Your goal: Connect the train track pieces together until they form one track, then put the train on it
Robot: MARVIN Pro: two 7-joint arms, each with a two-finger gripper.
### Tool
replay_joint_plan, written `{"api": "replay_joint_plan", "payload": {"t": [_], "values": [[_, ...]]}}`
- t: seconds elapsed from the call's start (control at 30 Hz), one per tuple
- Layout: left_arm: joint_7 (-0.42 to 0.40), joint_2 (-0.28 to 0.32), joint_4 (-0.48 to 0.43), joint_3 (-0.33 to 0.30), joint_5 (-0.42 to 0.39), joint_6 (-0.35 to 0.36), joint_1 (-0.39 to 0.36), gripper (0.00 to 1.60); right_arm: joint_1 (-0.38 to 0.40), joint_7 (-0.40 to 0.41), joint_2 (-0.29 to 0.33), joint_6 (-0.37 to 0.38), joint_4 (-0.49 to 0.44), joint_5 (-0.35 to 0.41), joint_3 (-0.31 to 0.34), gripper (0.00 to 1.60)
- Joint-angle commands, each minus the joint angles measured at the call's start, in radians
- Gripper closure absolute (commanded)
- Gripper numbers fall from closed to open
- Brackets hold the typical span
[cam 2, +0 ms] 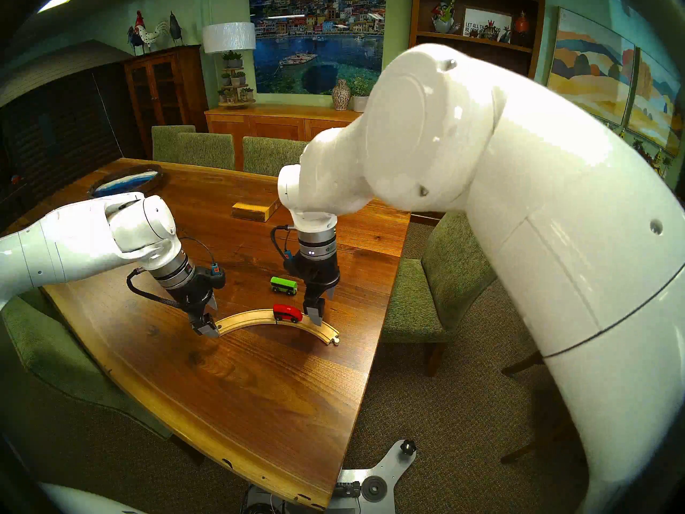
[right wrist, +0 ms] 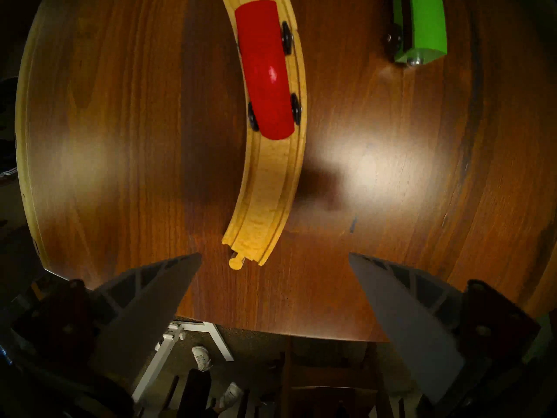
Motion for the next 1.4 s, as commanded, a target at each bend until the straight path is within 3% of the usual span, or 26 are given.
{"api": "replay_joint_plan", "payload": {"t": [0.0,0.5,0.6,1.37], "values": [[0.002,0.000,0.002,-0.024,0.000,-0.002,-0.031,0.00,0.107,-0.097,0.065,-0.051,-0.077,0.032,0.034,0.00],[0.002,0.001,0.002,-0.025,0.000,-0.002,-0.032,0.00,0.167,-0.359,0.121,-0.112,-0.240,0.129,0.081,0.00],[0.002,0.001,0.002,-0.025,0.000,-0.002,-0.032,0.00,0.172,-0.379,0.125,-0.115,-0.254,0.140,0.084,0.00],[0.001,0.001,0.001,-0.025,0.000,-0.002,-0.032,0.00,0.152,-0.358,0.102,-0.077,-0.226,0.156,0.070,0.00]]}}
